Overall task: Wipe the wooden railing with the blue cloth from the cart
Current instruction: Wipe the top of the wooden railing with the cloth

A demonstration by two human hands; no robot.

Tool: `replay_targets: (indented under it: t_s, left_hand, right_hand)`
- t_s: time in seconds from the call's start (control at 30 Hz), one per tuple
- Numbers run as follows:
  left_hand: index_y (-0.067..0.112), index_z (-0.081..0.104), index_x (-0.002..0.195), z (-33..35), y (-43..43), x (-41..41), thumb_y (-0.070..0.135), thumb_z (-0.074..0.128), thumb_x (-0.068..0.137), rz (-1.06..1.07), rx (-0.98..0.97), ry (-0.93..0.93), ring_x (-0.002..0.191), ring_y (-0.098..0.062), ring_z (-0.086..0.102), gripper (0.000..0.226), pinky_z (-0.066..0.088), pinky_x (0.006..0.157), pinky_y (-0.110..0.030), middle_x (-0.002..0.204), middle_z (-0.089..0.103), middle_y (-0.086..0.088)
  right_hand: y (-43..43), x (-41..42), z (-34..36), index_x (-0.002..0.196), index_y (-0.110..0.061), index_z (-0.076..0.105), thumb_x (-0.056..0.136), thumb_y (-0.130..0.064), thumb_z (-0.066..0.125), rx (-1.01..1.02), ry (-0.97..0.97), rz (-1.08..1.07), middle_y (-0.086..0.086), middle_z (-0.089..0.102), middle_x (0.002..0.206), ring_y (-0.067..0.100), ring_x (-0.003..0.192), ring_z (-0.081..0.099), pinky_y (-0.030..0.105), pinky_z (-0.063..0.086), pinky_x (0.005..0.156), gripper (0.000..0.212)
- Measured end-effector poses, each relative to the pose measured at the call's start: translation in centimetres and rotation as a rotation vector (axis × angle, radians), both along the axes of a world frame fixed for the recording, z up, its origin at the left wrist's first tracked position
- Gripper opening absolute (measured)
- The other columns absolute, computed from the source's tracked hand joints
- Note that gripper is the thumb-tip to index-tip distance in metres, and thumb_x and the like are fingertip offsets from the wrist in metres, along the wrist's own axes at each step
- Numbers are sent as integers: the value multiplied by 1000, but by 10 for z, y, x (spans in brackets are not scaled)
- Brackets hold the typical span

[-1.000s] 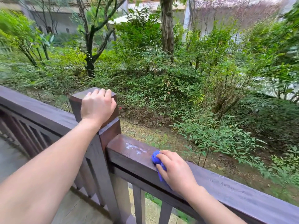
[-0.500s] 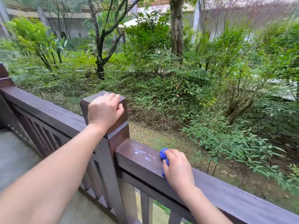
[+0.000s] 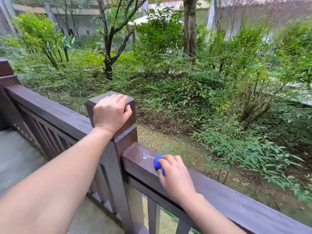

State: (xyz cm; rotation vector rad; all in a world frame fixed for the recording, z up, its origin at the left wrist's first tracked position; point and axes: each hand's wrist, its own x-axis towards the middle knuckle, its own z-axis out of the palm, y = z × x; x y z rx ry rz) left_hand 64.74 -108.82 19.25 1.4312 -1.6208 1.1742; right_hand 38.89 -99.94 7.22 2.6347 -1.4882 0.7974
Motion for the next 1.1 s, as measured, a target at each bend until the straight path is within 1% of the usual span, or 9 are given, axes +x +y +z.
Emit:
replay_targets:
  t_s: [0.23, 0.37, 0.43, 0.53, 0.67, 0.77, 0.9, 1.03, 1.1]
  left_hand:
    - [19, 75, 100, 0, 1, 0, 27, 57, 85, -9, -11, 3, 91, -20, 73, 24, 55, 67, -31, 99, 77, 0]
    - [19, 75, 98, 0, 2, -2, 26, 59, 84, -4, -14, 8, 89, -20, 73, 22, 54, 65, -31, 98, 77, 0]
    - [19, 74, 98, 0, 3, -3, 25, 60, 82, 3, -10, 8, 87, -21, 73, 21, 53, 64, -31, 97, 77, 1]
    - [19, 74, 97, 2, 3, -4, 24, 61, 82, -5, -9, 16, 87, -22, 73, 21, 53, 64, -31, 97, 77, 1]
    - [19, 74, 97, 1, 4, -4, 24, 61, 83, -4, -13, 16, 86, -21, 73, 20, 53, 63, -31, 96, 77, 1]
    - [19, 74, 96, 3, 6, -6, 24, 57, 85, -12, -1, 22, 88, -21, 73, 21, 54, 64, -32, 96, 77, 1]
    - [17, 75, 97, 3, 7, -6, 23, 58, 85, -6, 0, 26, 88, -22, 73, 21, 55, 63, -32, 97, 77, 0]
    - [18, 75, 96, 2, 4, -4, 24, 58, 85, -6, -16, 8, 86, -22, 73, 21, 55, 62, -32, 95, 77, 0]
    - [18, 75, 96, 3, 5, -4, 24, 59, 84, 0, -15, 10, 85, -22, 73, 21, 55, 62, -32, 93, 77, 0]
  right_hand:
    - [-22, -51, 38, 89, -36, 58, 75, -47, 57, 262, -361, -276, -4, 64, 64, 24, 70, 59, 31, 43, 61, 18]
    - [-21, -51, 26, 90, -38, 62, 84, -47, 58, 312, -262, -306, -3, 62, 95, 24, 95, 54, 33, 46, 76, 12]
    - [-13, -48, 18, 98, -33, 66, 87, -38, 63, 132, -262, -283, -3, 58, 107, 26, 98, 52, 35, 47, 78, 12]
    - [3, -44, 1, 97, -24, 66, 90, -41, 59, -129, -84, -107, 1, 61, 111, 29, 90, 55, 39, 48, 72, 20]
    - [3, -58, -14, 111, -24, 61, 93, -55, 46, -169, 141, 138, -1, 57, 125, 25, 99, 53, 37, 49, 86, 38]
    - [-21, -51, 4, 120, -23, 59, 95, -46, 45, -81, 147, -18, -1, 58, 123, 27, 94, 54, 37, 49, 87, 36]
    - [-18, -4, 4, 82, -21, 65, 87, -32, 63, -142, 122, -80, -3, 65, 93, 21, 78, 51, 36, 48, 74, 12]
    - [-6, -13, -10, 103, -23, 59, 91, -42, 51, -98, 126, 202, -6, 59, 120, 24, 88, 51, 33, 46, 85, 24]
    - [-19, -15, 1, 108, -23, 58, 94, -47, 44, -48, 154, 120, -4, 58, 121, 27, 90, 50, 38, 46, 86, 31]
